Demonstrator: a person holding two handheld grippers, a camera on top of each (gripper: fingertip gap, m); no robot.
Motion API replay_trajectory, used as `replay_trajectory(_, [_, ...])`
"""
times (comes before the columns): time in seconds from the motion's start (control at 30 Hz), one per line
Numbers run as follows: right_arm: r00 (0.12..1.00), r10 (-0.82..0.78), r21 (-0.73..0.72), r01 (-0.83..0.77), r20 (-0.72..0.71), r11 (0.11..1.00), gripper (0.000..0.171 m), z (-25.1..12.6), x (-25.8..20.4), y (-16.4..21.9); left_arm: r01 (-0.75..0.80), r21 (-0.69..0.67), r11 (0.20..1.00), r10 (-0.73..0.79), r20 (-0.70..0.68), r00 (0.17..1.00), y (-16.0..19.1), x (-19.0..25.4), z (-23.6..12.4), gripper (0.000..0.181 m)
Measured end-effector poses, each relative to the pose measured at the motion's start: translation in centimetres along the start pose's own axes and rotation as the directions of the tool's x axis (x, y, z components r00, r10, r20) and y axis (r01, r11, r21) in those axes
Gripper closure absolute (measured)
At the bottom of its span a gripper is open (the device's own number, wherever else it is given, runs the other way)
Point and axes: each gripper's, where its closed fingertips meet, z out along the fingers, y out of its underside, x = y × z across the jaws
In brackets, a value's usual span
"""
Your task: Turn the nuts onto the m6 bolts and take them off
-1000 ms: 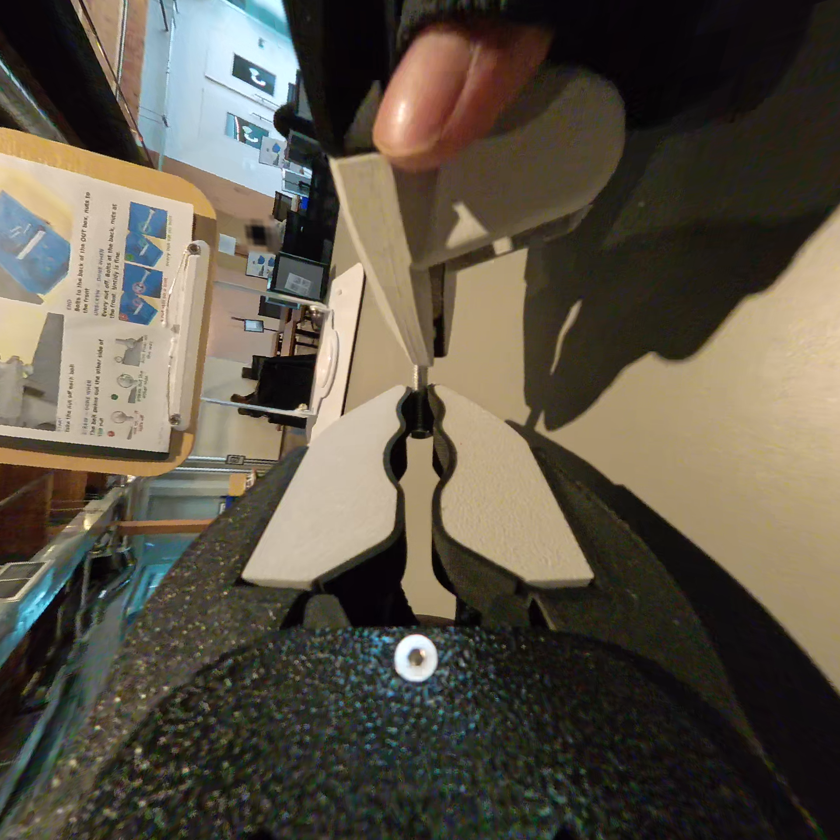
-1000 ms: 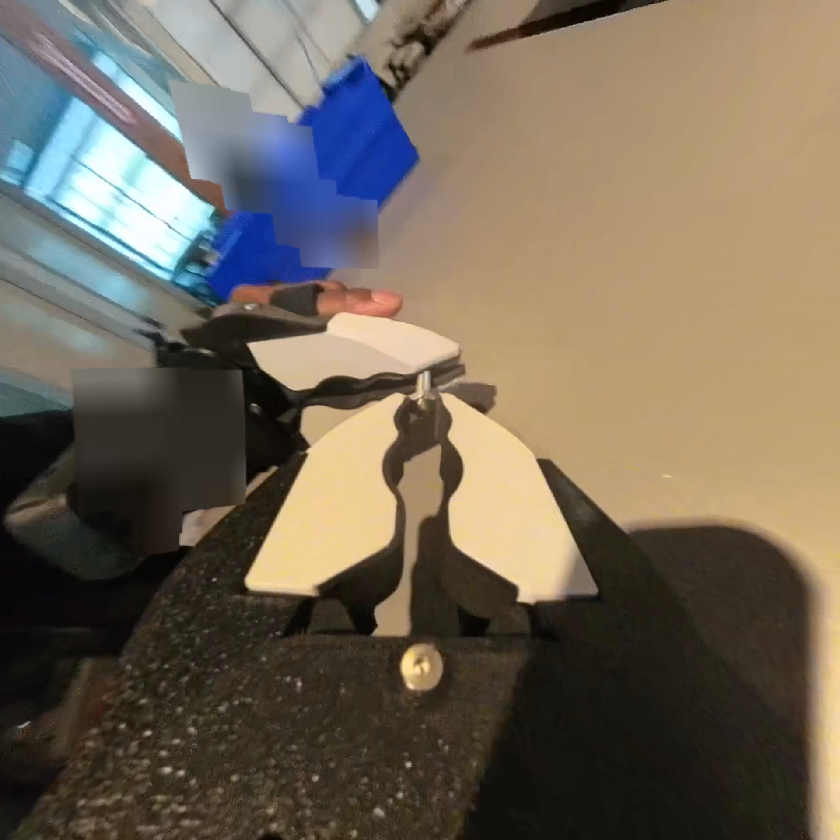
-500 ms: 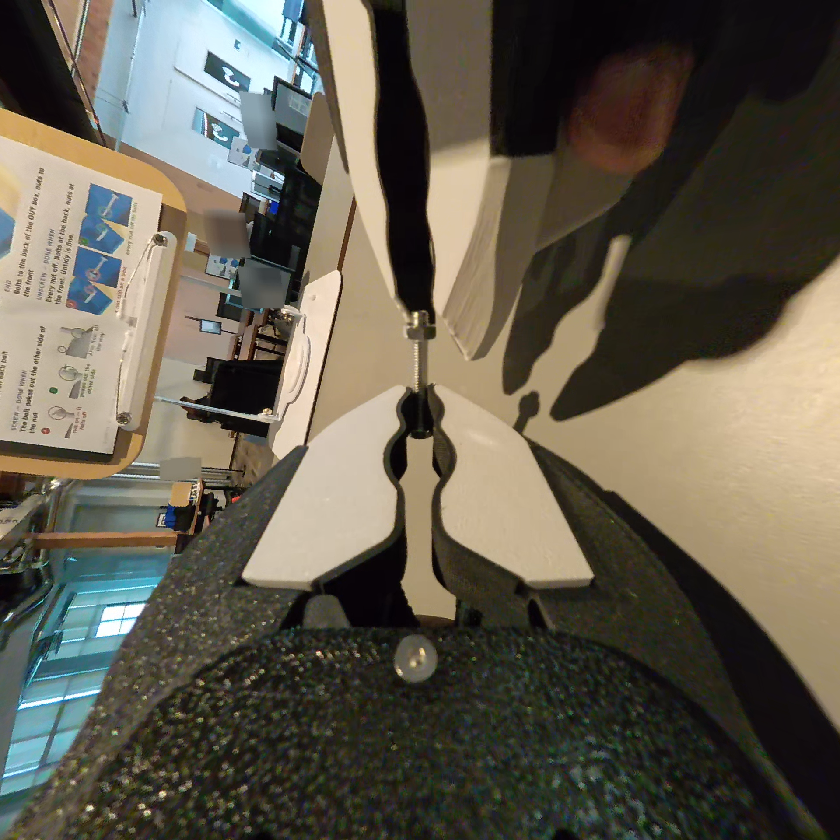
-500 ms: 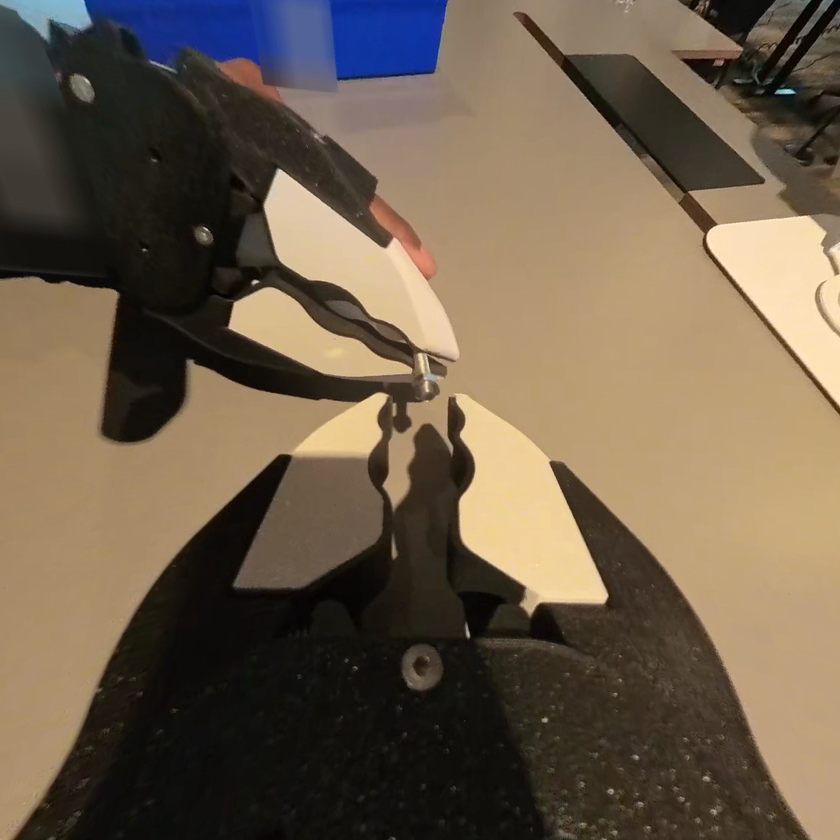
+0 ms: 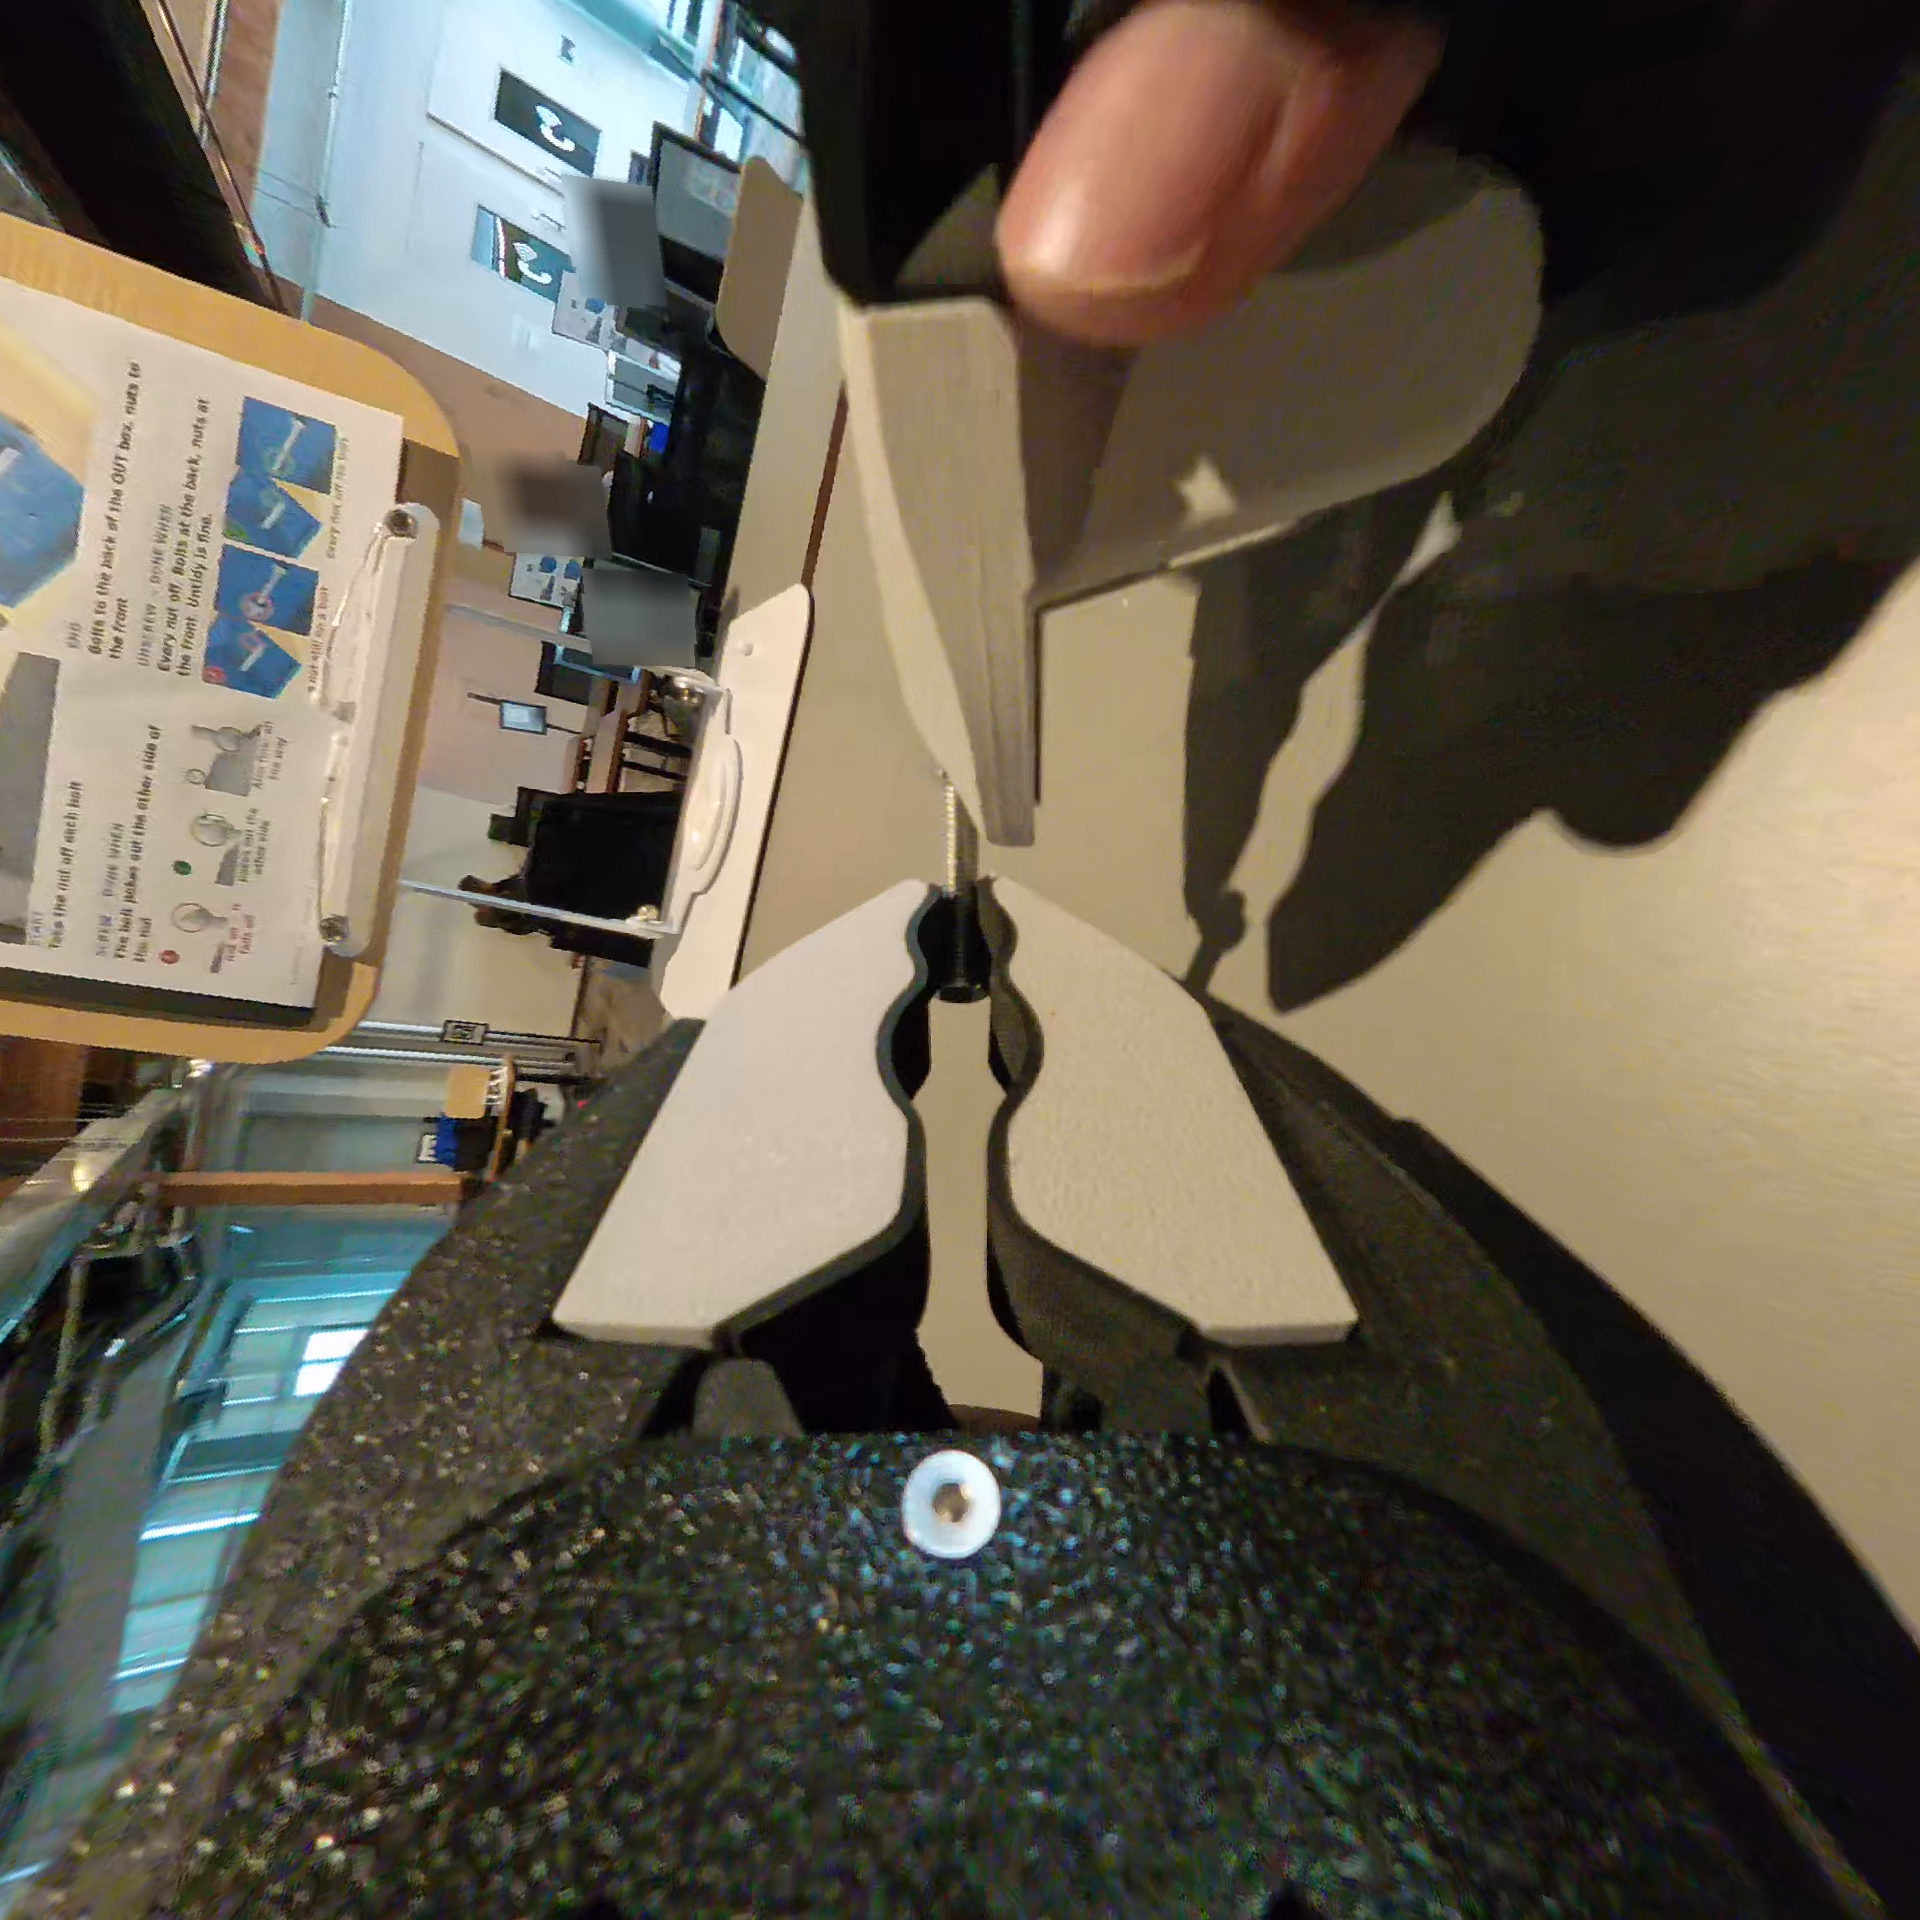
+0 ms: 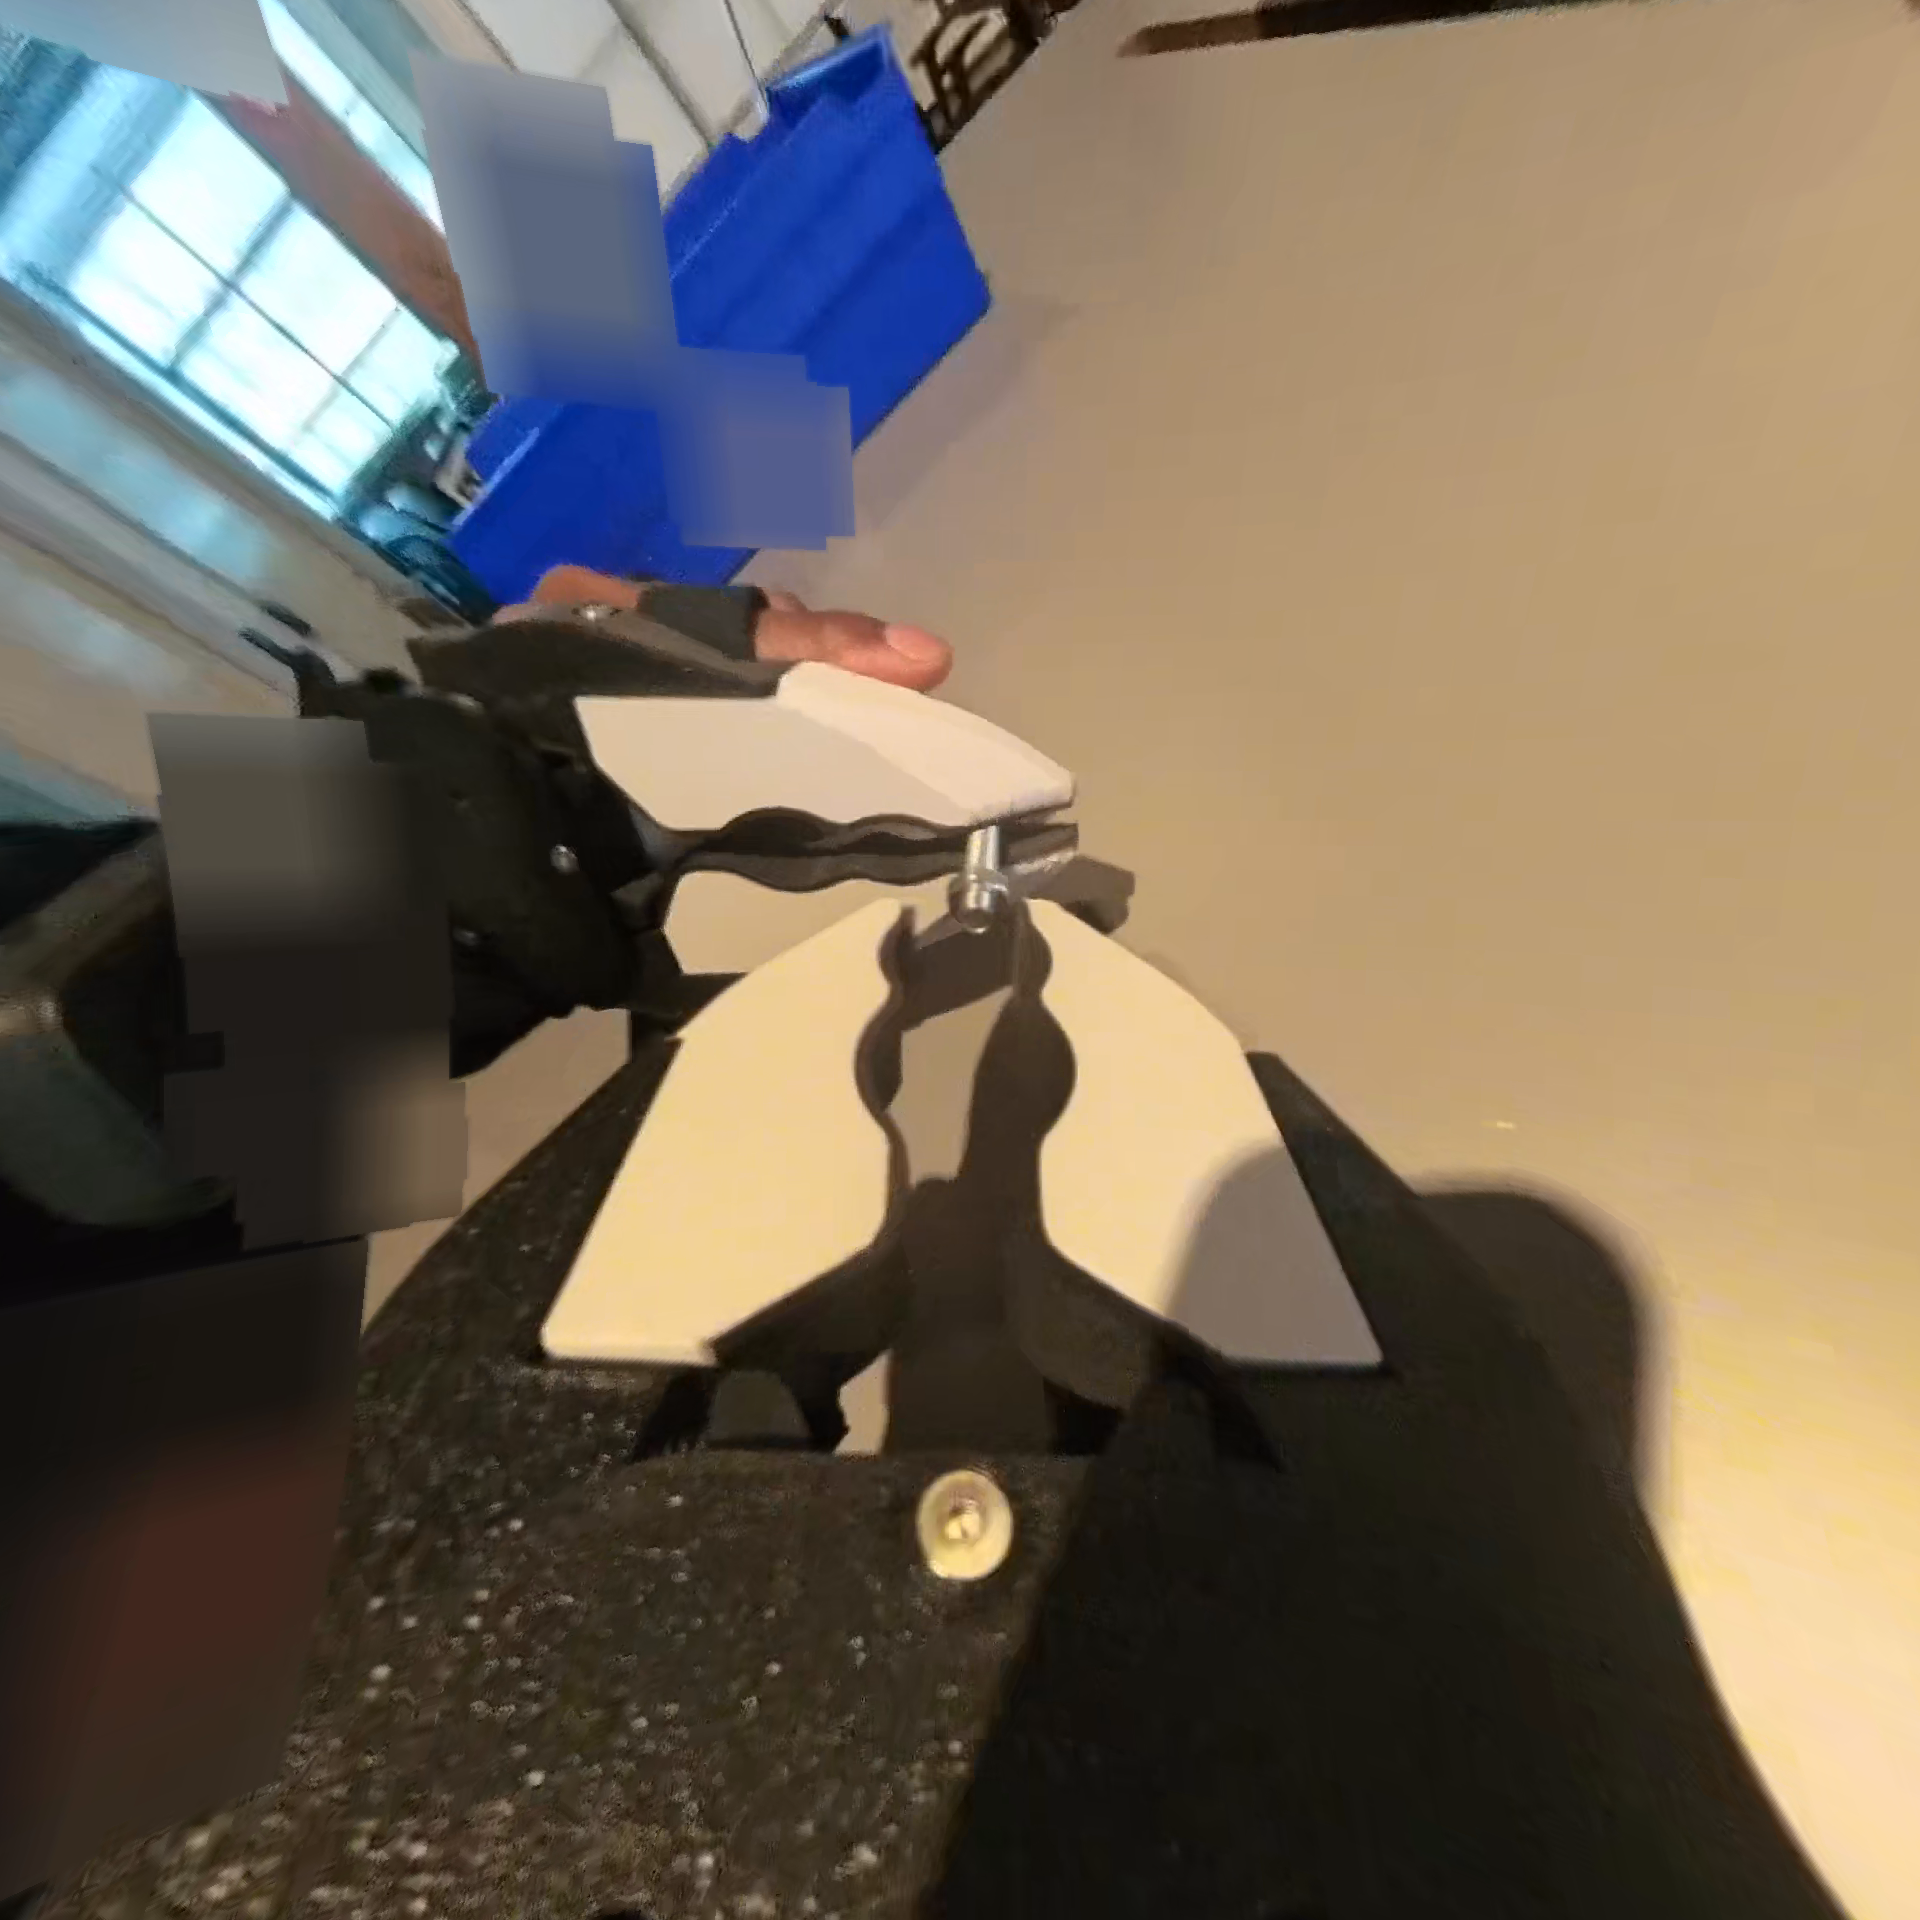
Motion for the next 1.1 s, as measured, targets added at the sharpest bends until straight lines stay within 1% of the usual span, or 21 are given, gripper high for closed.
replay_trajectory(0.07, [0.986, -0.144, -0.025, 0.143, -0.078, 0.989, 0.137, -0.4, 0.8, -0.1, 0.033, 0.009, 0.999, -0.033, -0.023, 0.999, 0.0, 0.2, 0.0, 0.176])
replay_trajectory(0.1, [0.965, -0.237, -0.051, 0.232, -0.112, 0.971, 0.136, -0.7, 1.0, -0.1, 0.043, 0.011, 0.999, -0.043, -0.034, 0.999, 0.1, 0.4, 0.0, 0.176])
replay_trajectory(0.17, [0.891, -0.418, -0.125, 0.401, -0.176, 0.908, 0.135, -1.0, 1.5, 0.1, 0.052, 0.012, 0.999, -0.052, -0.048, 0.998, 0.2, 0.5, 0.1, 0.175])
replay_trajectory(0.27, [0.766, -0.606, -0.215, 0.568, -0.215, 0.795, 0.138, -1.2, 1.6, 0.4, 0.068, 0.011, 0.998, -0.067, -0.083, 0.994, 0.3, 0.9, 0.1, 0.175])
replay_trajectory(0.37, [0.684, -0.699, -0.241, 0.657, -0.209, 0.714, 0.142, -1.0, 1.0, 0.5, 0.066, 0.011, 0.998, -0.065, -0.116, 0.991, 0.3, 1.5, 0.1, 0.175])
replay_trajectory(0.47, [0.647, -0.738, -0.261, 0.692, -0.190, 0.673, 0.145, -0.6, 0.6, 0.9, 0.072, 0.026, 0.997, -0.067, -0.143, 0.987, 0.0, 1.9, 0.0, 0.175])
replay_trajectory(0.53, [0.636, -0.746, -0.290, 0.689, -0.197, 0.664, 0.149, -0.4, 0.9, 1.1, 0.073, 0.043, 0.996, -0.066, -0.160, 0.985, -0.4, 2.2, -0.1, 0.176])
replay_trajectory(0.6, [0.652, -0.732, -0.301, 0.670, -0.198, 0.679, 0.160, -0.1, 0.9, 1.4, 0.071, 0.042, 0.997, -0.063, -0.161, 0.985, -0.5, 2.3, 0.0, 0.176])
replay_trajectory(0.63, [0.677, -0.705, -0.298, 0.643, -0.209, 0.705, 0.160, 0.0, 1.0, 1.4, 0.062, 0.034, 0.997, -0.057, -0.153, 0.987, -0.3, 2.2, 0.0, 0.176])
replay_trajectory(0.67, [0.721, -0.657, -0.289, 0.595, -0.220, 0.750, 0.160, 0.1, 1.1, 1.4, 0.049, 0.025, 0.998, -0.045, -0.142, 0.989, -0.2, 2.1, 0.0, 0.176])
replay_trajectory(0.7, [0.787, -0.573, -0.266, 0.516, -0.227, 0.814, 0.160, 0.3, 1.1, 1.4, 0.030, 0.015, 0.999, -0.027, -0.127, 0.991, 0.0, 2.0, 0.1, 0.175])
replay_trajectory(0.77, [0.922, -0.327, -0.180, 0.293, -0.206, 0.939, 0.160, 0.6, 1.1, 1.3, -0.015, -0.009, 1.000, 0.014, -0.097, 0.995, 0.4, 1.7, 0.2, 0.175])
replay_trajectory(0.8, [0.965, -0.197, -0.133, 0.176, -0.174, 0.975, 0.160, 0.8, 1.0, 1.3, -0.043, -0.019, 0.999, 0.041, -0.085, 0.996, 0.5, 1.6, 0.2, 0.176])
replay_trajectory(0.83, [0.986, -0.095, -0.100, 0.082, -0.134, 0.992, 0.160, 0.8, 1.0, 1.2, -0.062, -0.024, 0.998, 0.060, -0.075, 0.995, 0.5, 1.5, 0.2, 0.175])
replay_trajectory(0.87, [0.994, -0.048, -0.088, 0.039, -0.099, 0.995, 0.160, 0.7, 0.8, 1.2, -0.059, -0.020, 0.998, 0.058, -0.070, 0.996, 0.4, 1.5, 0.2, 0.176])
replay_trajectory(0.93, [0.997, -0.066, -0.076, 0.062, -0.051, 0.995, 0.160, 0.4, 0.4, 0.9, -0.012, 0.000, 1.000, 0.012, -0.076, 0.997, -0.1, 1.4, 0.1, 0.175])
replay_trajectory(0.97, [0.994, -0.100, -0.069, 0.097, -0.038, 0.993, 0.155, 0.3, 0.2, 0.8, 0.013, 0.007, 1.000, -0.013, -0.081, 0.997, -0.3, 1.4, 0.1, 0.175])
replay_trajectory(1.0, [0.987, -0.152, -0.068, 0.149, -0.049, 0.987, 0.144, 0.2, 0.3, 0.6, 0.032, 0.008, 0.999, -0.031, -0.087, 0.996, -0.3, 1.4, 0.1, 0.175])
replay_trajectory(1.03, [0.970, -0.229, -0.077, 0.223, -0.079, 0.972, 0.132, 0.0, 0.6, 0.5, 0.042, 0.006, 0.999, -0.041, -0.095, 0.995, -0.2, 1.5, 0.1, 0.175])
replay_trajectory(1.1, [0.891, -0.429, -0.140, 0.410, -0.149, 0.901, 0.127, -0.3, 1.2, 0.7, 0.054, 0.005, 0.999, -0.053, -0.112, 0.992, 0.0, 1.7, 0.1, 0.175])
